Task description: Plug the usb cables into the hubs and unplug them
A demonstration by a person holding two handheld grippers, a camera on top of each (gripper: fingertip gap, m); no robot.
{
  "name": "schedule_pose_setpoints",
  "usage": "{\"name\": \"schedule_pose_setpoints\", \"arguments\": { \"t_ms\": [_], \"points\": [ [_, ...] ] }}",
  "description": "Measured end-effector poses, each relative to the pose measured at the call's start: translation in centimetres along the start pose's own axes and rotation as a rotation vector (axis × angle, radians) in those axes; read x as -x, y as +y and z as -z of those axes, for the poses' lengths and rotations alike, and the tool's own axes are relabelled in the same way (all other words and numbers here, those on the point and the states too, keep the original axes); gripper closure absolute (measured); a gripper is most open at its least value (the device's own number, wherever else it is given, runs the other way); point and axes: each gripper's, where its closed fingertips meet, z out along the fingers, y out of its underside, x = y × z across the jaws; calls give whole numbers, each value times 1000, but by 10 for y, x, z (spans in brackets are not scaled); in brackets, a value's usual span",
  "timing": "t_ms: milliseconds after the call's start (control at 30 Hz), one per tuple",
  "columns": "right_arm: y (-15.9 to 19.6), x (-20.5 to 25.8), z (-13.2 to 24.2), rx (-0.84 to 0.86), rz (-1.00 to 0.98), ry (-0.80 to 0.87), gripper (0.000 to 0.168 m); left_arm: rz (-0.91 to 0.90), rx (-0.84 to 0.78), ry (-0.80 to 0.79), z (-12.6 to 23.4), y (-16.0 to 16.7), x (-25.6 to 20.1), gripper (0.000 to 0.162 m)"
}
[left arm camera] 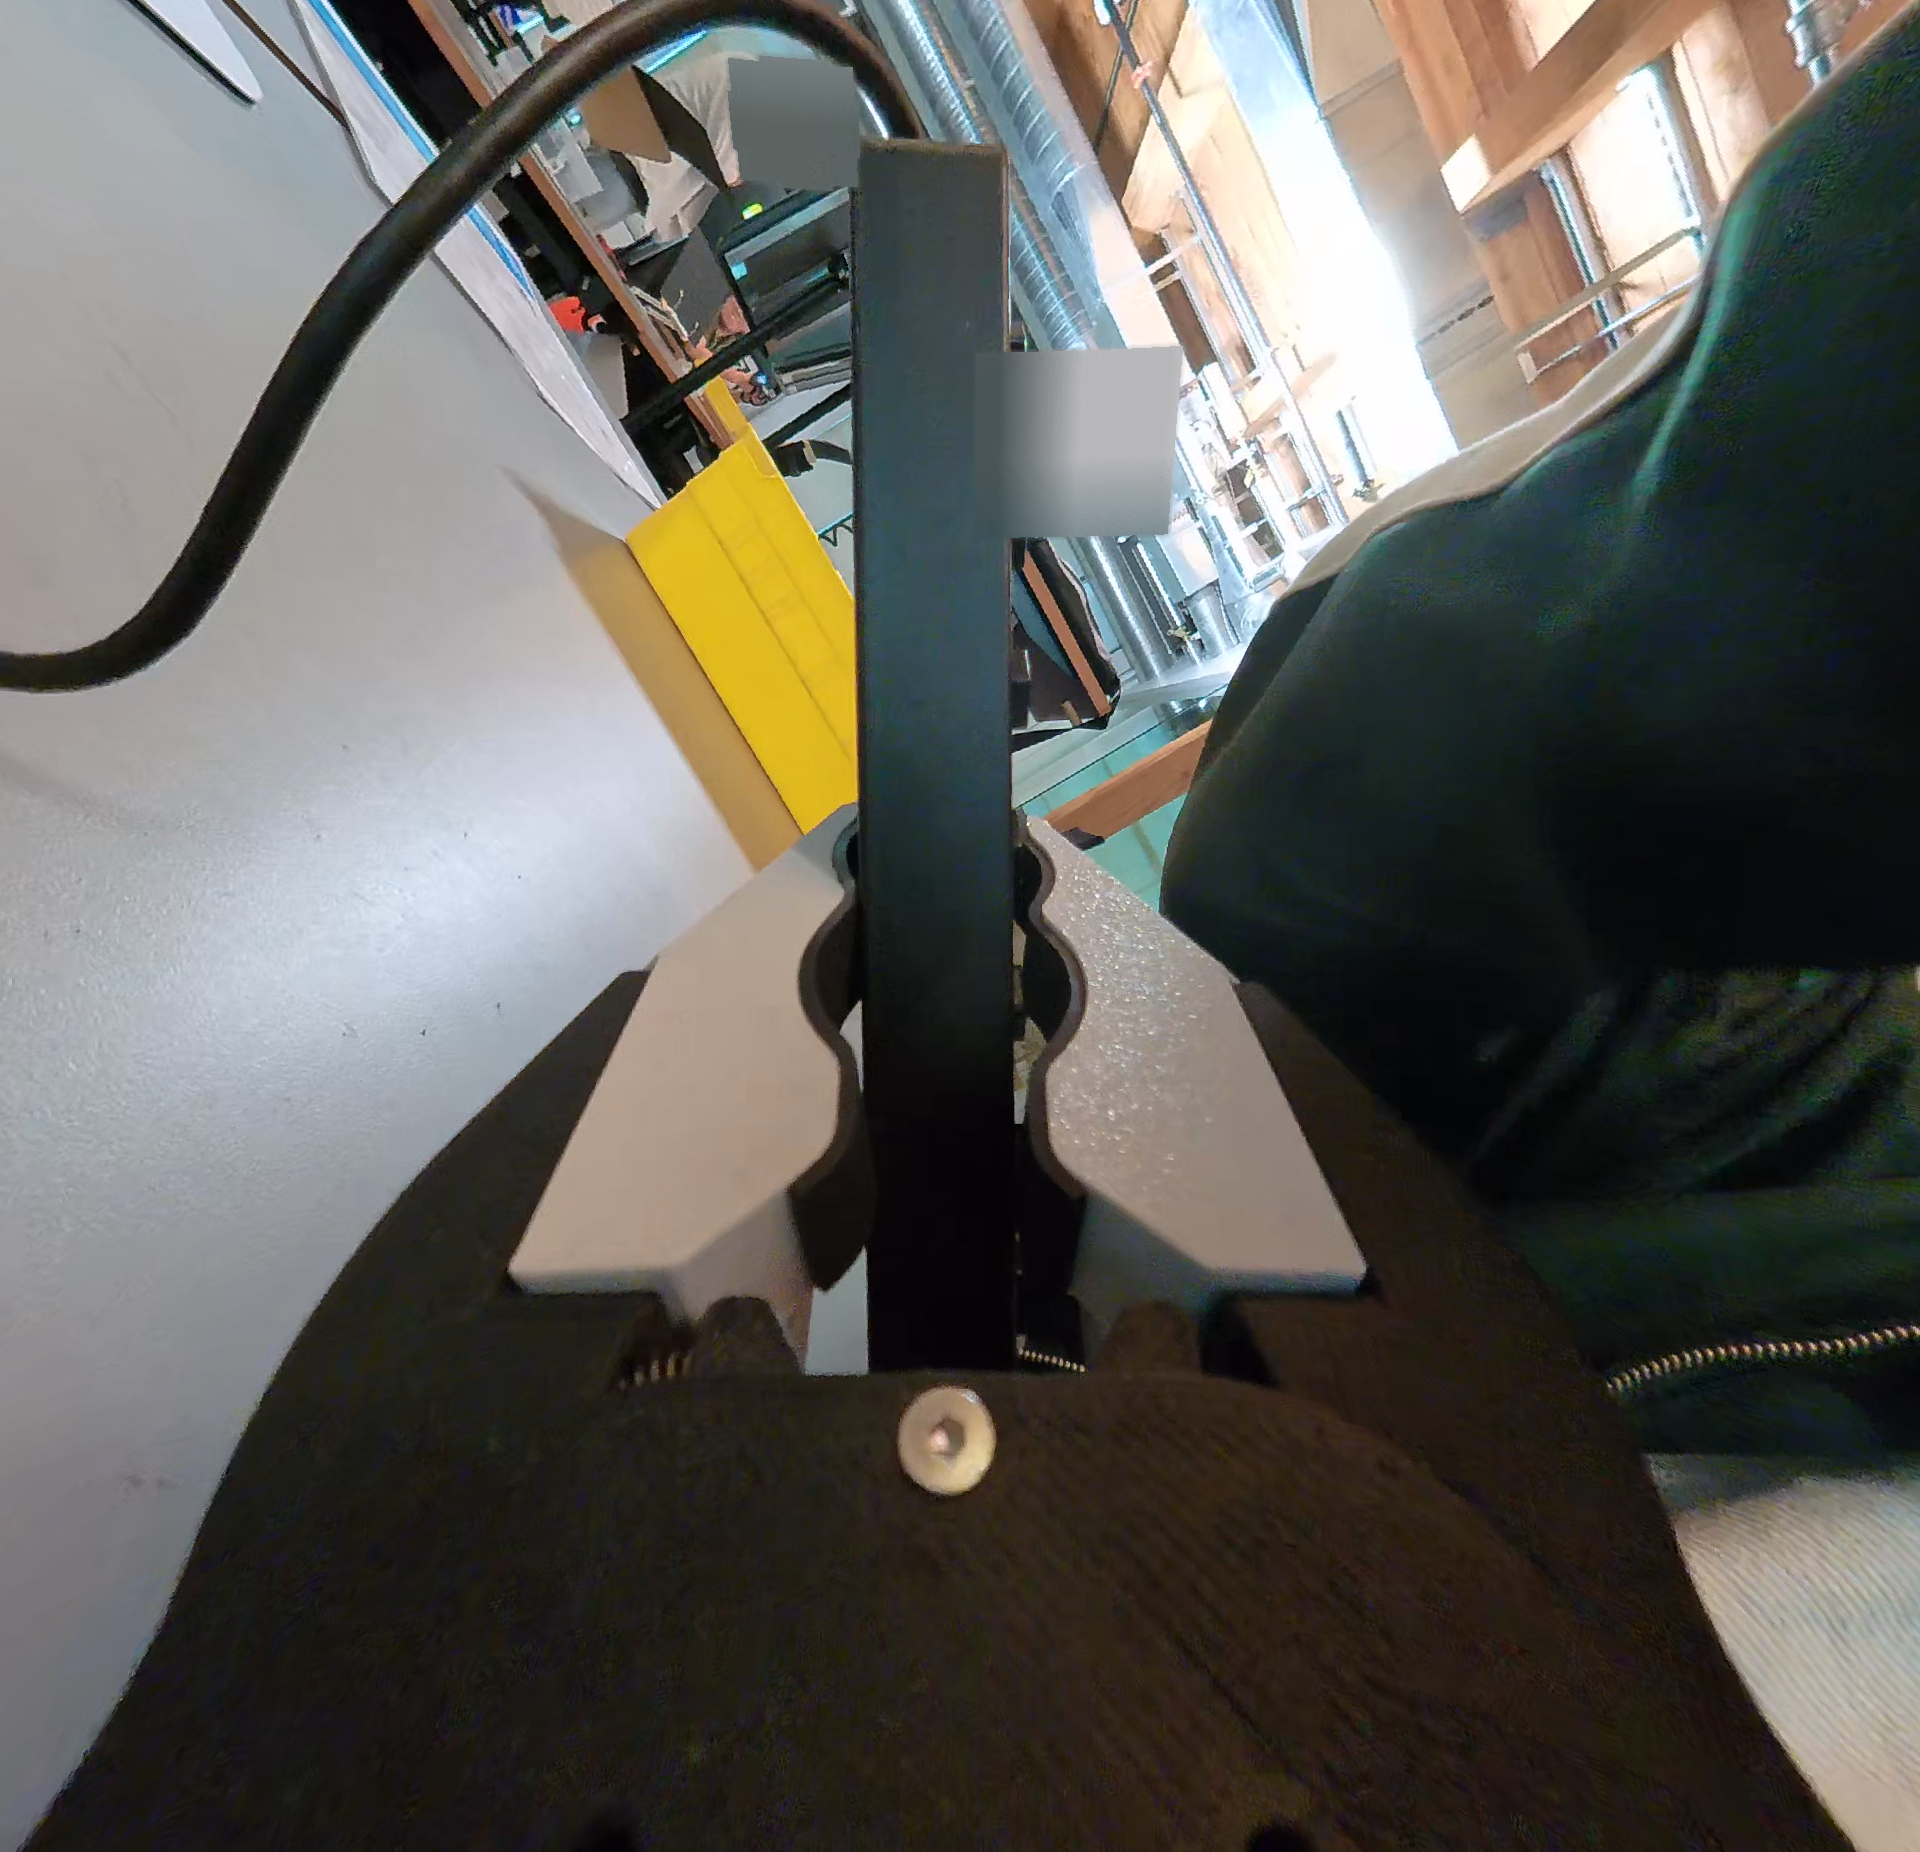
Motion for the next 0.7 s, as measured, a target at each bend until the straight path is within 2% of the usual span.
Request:
{"name": "schedule_pose_setpoints", "arguments": {
  "t_ms": [33,100,200,300,400,567,700],
  "points": [
    [-3,0,21,-43,-4,17,164,0,1,-2,0,0,0,140],
    [-1,2,63,-117,-8,63,164,1,2,-8,0,1,2,139],
    [20,7,126,-186,-26,161,164,6,-4,-20,0,0,4,140],
    [61,14,183,-213,-69,298,164,7,-24,-34,2,-3,6,140],
    [123,23,229,-181,-138,463,164,15,-46,-37,5,-7,7,140],
    [237,58,274,-113,-291,672,164,27,-63,-42,5,-9,9,139],
    [311,95,271,-51,-369,719,165,14,-82,-53,5,-11,9,140]
  ]
}}
